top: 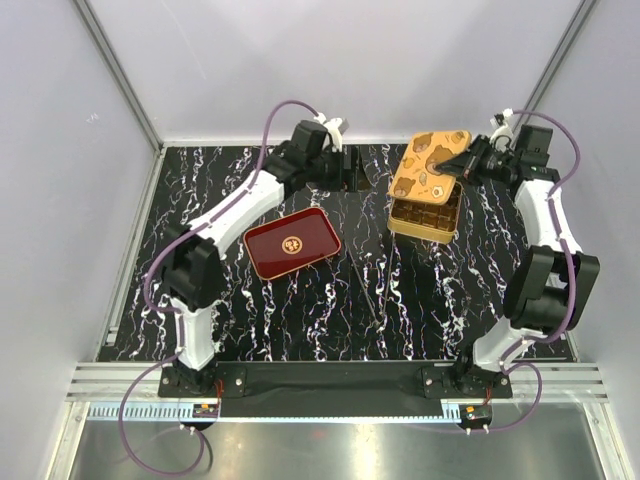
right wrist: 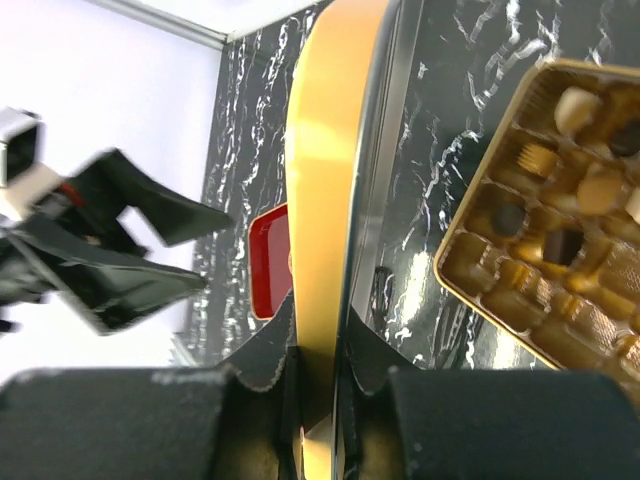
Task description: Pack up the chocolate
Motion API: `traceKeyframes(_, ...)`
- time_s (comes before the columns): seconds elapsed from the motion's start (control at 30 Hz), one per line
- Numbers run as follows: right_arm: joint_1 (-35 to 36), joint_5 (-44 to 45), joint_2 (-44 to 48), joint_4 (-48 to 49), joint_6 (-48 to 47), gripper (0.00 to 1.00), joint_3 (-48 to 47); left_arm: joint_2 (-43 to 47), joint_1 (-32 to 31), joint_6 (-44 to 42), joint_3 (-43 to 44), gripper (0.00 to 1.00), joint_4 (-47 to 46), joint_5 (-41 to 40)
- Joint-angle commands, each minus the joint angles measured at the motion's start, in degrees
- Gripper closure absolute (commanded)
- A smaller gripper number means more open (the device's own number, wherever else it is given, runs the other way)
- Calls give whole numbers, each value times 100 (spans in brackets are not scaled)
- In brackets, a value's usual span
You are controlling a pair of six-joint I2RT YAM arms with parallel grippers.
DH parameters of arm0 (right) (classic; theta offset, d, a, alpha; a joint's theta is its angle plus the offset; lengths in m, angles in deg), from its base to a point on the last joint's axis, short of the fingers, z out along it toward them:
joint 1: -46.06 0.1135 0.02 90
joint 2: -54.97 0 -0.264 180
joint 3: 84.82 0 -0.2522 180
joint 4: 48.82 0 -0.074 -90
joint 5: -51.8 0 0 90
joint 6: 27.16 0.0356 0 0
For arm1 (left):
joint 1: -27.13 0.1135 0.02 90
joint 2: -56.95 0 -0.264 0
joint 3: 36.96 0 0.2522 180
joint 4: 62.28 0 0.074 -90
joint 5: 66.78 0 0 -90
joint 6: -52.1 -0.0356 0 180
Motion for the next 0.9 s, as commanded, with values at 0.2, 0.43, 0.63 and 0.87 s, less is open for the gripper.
traceKeyframes(0.2, -224, -1206, -675, 381, 640, 100, -245, -1185, -157, 994, 385, 21, -2068, 1040)
traceKeyframes(0.43, -303, -1171, -1184, -111, 263, 100, -560, -1853, -219, 1153, 666, 31, -2465, 1287)
traceKeyframes(0.63, -391, -1180, -1588, -242, 158, 100, -789, -2222, -227, 1381, 727, 37, -2843, 1358)
traceKeyframes(0.87, -506, -1285, -1958, -296, 131, 100, -842, -2680, -262, 1575, 1079, 44, -2861, 1489)
